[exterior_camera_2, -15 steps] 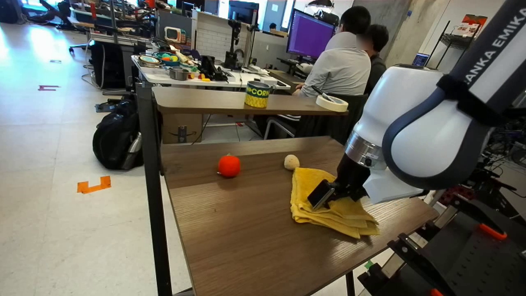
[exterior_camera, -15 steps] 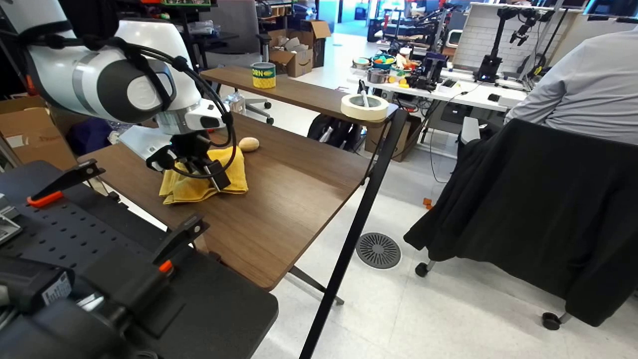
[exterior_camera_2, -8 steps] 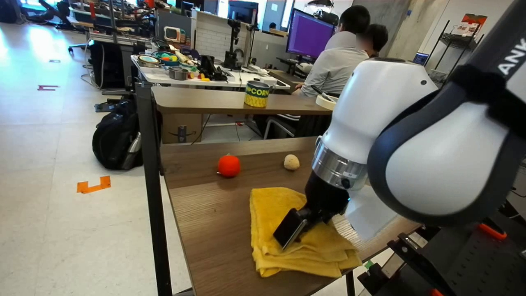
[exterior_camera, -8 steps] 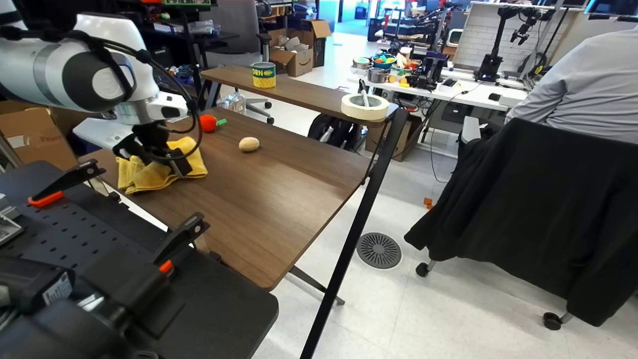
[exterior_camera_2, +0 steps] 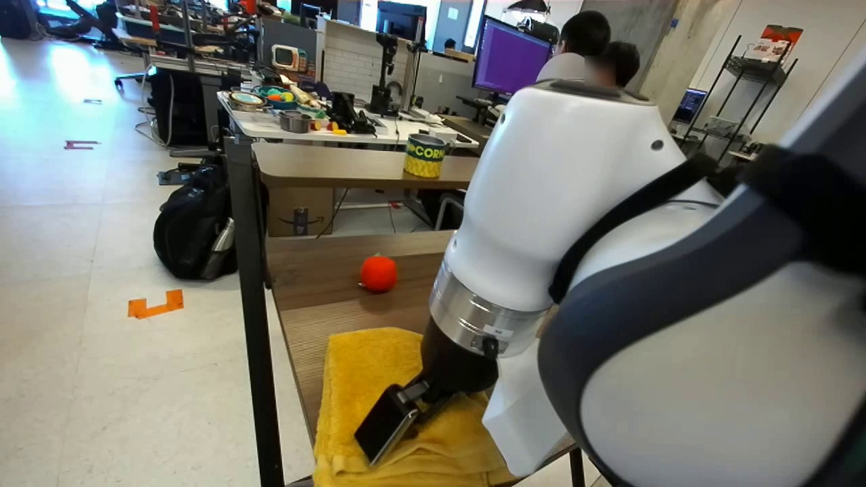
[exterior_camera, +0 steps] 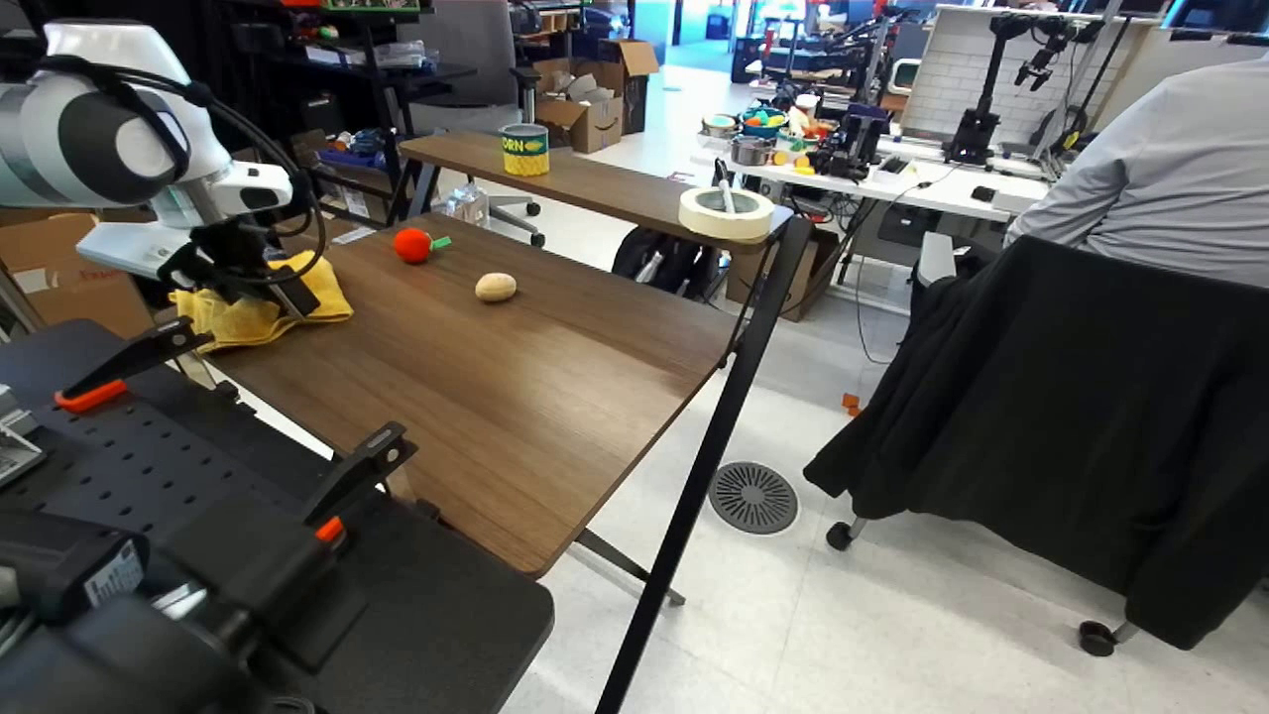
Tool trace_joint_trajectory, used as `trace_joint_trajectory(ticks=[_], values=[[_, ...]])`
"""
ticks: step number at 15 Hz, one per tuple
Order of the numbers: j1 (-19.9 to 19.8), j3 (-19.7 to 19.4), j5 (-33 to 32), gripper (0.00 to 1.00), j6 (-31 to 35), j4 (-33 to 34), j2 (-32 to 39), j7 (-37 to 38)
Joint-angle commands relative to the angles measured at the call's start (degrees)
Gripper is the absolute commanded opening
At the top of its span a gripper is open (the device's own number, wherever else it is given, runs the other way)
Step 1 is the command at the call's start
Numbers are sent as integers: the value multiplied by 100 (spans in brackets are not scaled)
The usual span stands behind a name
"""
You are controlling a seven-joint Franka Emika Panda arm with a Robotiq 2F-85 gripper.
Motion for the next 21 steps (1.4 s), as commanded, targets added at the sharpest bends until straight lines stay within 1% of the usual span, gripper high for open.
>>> trace_joint_trajectory(ticks=[1,4,6,8,9,11,13,14,15,16,17,20,21], values=[[-542,74,298,100,-121,735,460,27],[-1097,96,466,100,-251,1059,622,46],[-1373,6,442,100,-359,1019,627,12],[-1531,-174,381,100,-543,822,553,30],[-1517,-354,368,100,-432,664,520,111],[-1553,-641,367,100,-550,532,525,218],[-1433,-971,356,100,-671,453,564,424],[-1462,-982,335,100,-711,424,537,425],[-1622,-777,298,100,-946,365,417,254],[-1603,-737,253,100,-974,319,375,220],[-1617,-586,178,100,-1094,259,258,92],[-1487,-297,-9,100,-999,-231,-89,-153],[-1488,-130,-34,100,-1026,-370,-215,-217]])
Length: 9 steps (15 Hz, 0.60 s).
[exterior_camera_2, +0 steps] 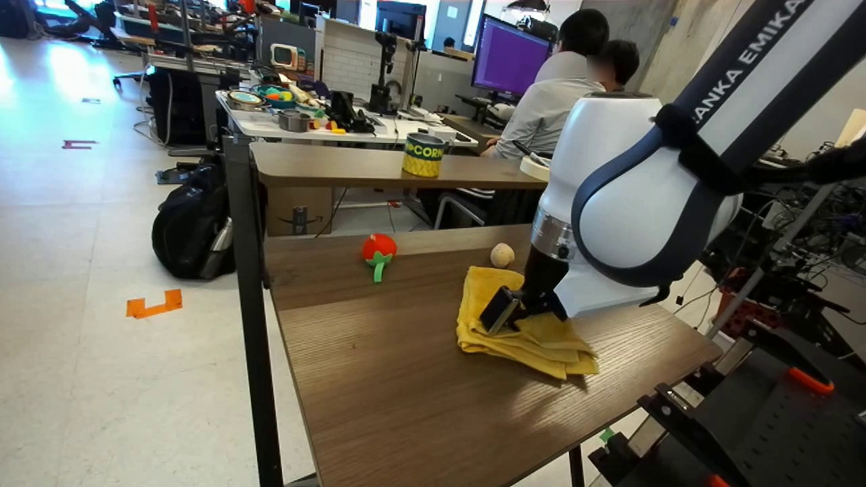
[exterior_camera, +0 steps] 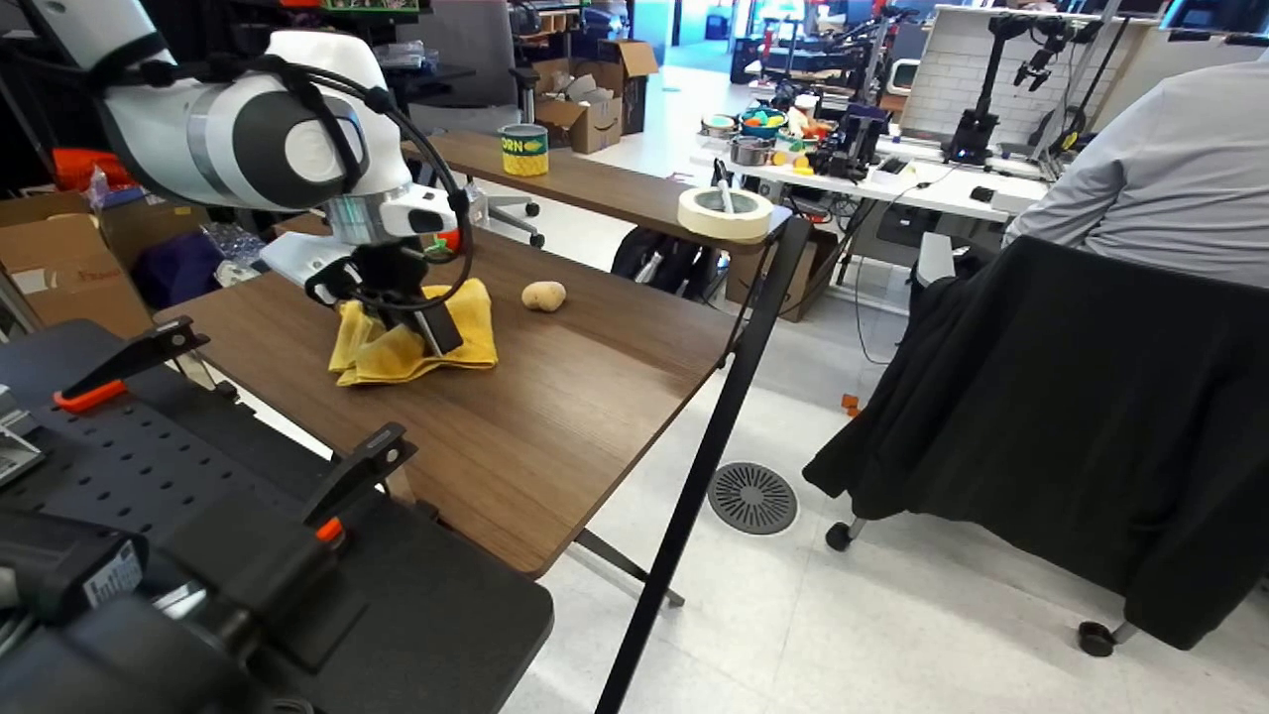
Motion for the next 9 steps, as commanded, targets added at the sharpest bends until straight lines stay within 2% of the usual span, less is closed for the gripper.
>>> trace_joint_trajectory(ticks=[1,3,7,9], values=[[60,559,-160,100,-174,-572,-198,-259],[139,626,-239,100,-468,-551,-71,-243],[269,121,-365,100,-1001,-377,167,269],[200,-123,-359,100,-874,-377,252,552]])
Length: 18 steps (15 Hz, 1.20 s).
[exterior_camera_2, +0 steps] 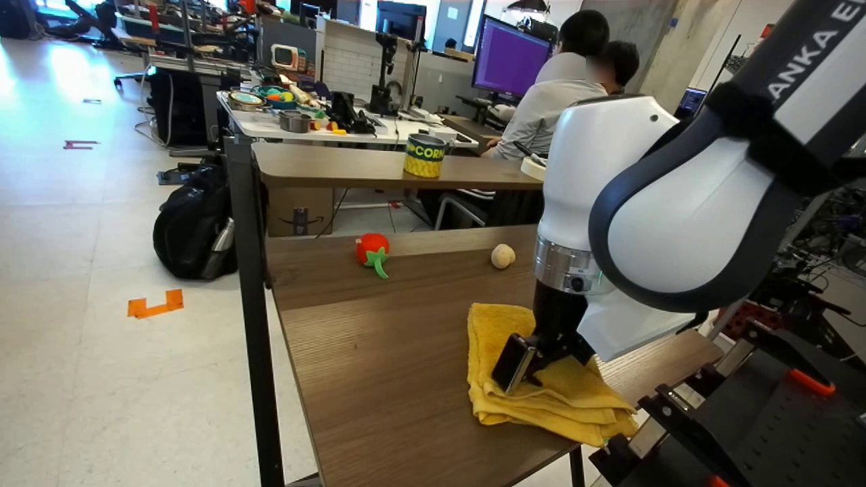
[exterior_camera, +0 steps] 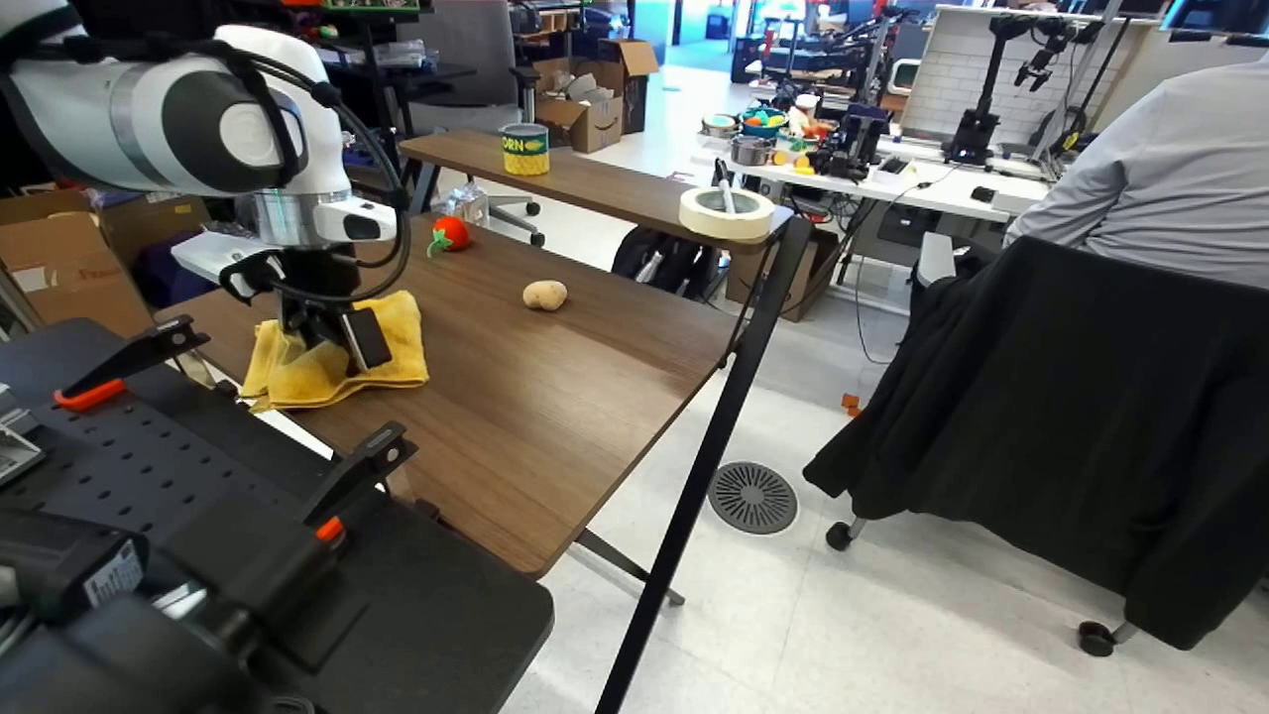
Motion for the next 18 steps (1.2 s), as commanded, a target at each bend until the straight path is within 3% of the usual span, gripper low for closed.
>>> trace_joint_trajectory(ticks=[1,11,16,18], values=[[-60,-579,-167,100,307,69,640,562],[-1229,-1200,542,100,659,294,996,1274],[-2043,-980,1141,100,765,822,1325,1503],[-2114,-864,1271,100,939,1024,1342,1527]])
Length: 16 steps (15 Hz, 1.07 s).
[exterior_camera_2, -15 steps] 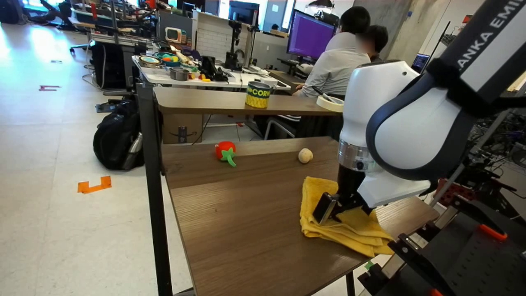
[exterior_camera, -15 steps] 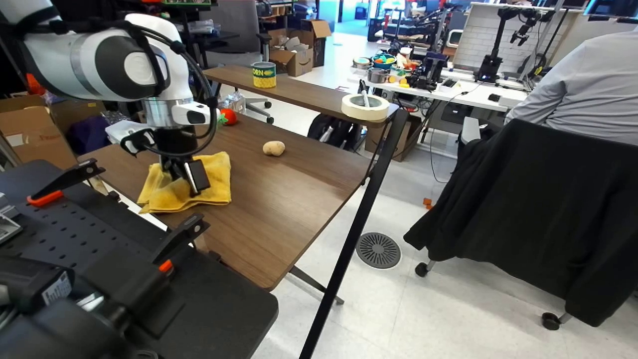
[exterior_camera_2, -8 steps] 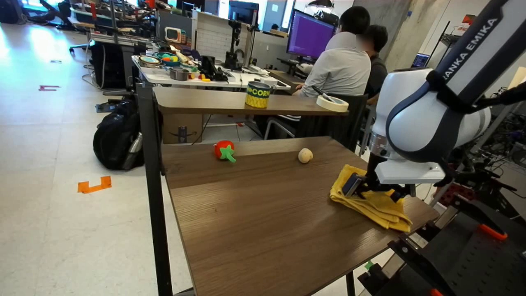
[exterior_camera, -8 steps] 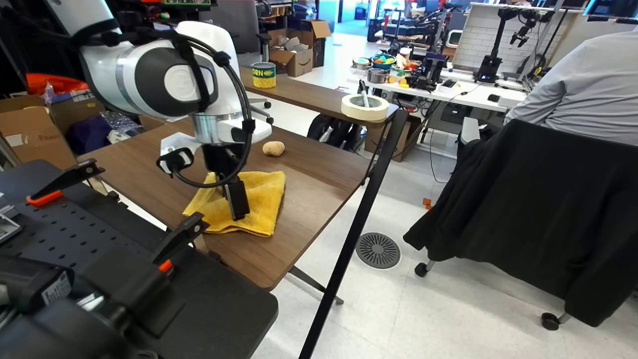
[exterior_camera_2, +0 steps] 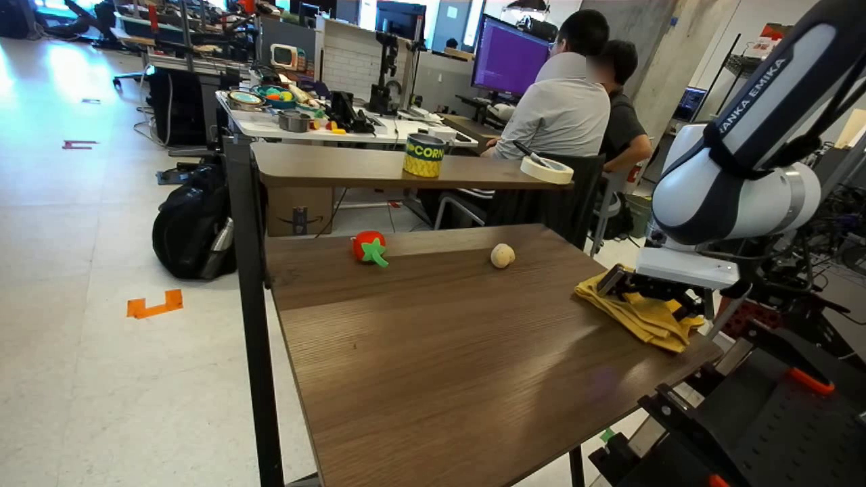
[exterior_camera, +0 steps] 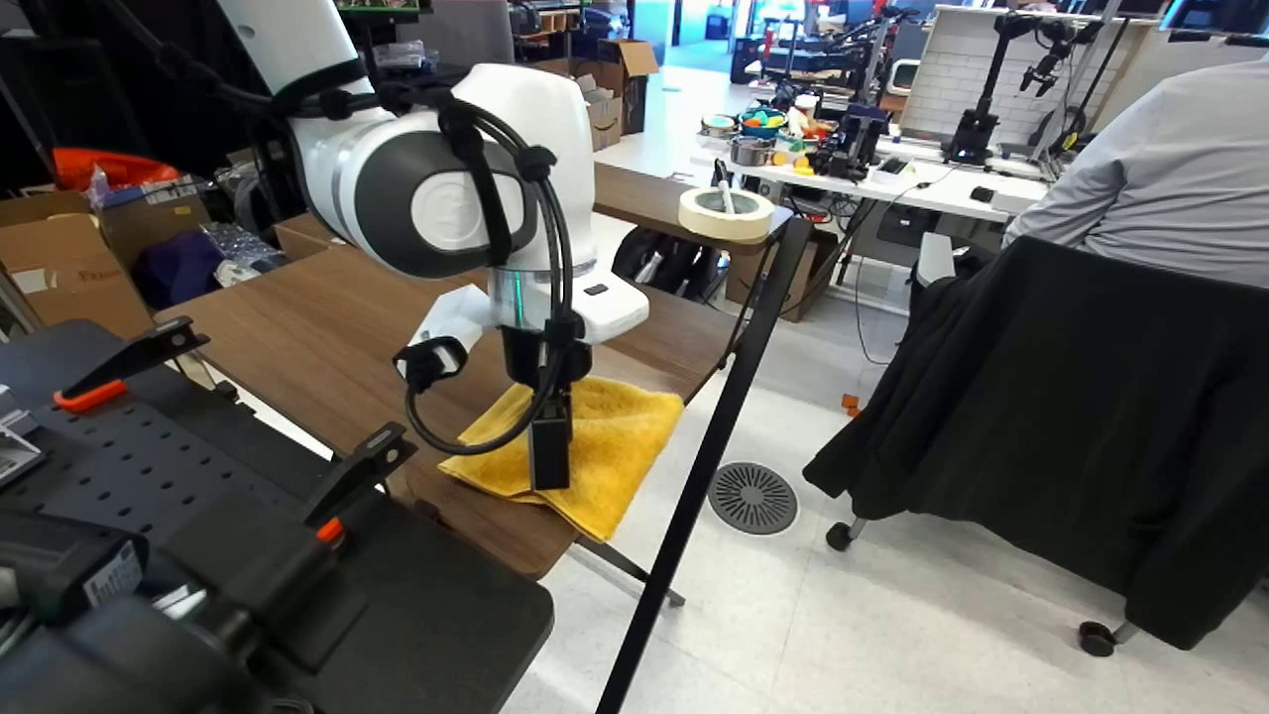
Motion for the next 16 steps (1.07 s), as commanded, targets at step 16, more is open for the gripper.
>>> trace_joint_trajectory(ticks=[16], values=[[-1530,1641,781,100,1629,1606,1254,-575]])
